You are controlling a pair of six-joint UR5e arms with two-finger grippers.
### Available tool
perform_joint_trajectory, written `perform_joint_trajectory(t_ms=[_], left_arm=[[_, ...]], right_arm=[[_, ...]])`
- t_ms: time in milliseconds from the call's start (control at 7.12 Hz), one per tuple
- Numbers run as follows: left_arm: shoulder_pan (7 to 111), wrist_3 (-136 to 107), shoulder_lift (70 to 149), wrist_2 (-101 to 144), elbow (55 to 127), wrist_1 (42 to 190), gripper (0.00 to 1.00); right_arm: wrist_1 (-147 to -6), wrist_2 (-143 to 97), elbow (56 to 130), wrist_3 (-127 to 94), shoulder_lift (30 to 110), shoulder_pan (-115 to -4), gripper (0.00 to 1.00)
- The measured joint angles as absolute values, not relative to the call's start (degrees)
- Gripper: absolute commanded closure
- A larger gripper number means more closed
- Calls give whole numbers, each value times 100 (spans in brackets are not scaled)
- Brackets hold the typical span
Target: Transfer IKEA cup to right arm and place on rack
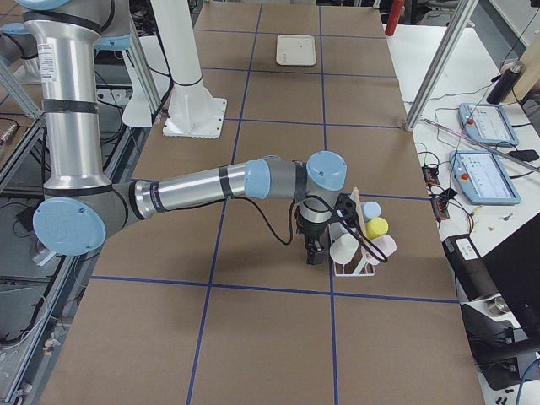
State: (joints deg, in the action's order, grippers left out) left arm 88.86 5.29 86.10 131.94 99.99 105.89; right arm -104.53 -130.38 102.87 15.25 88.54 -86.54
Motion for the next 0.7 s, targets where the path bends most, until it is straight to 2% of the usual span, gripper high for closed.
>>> perform_joint_trajectory(t_ms=[702], left_arm=[[8887, 527, 8574, 13203, 10257, 10451, 0]], right_arm=[[-10442, -13044, 10308, 1503, 8851, -8605, 0]])
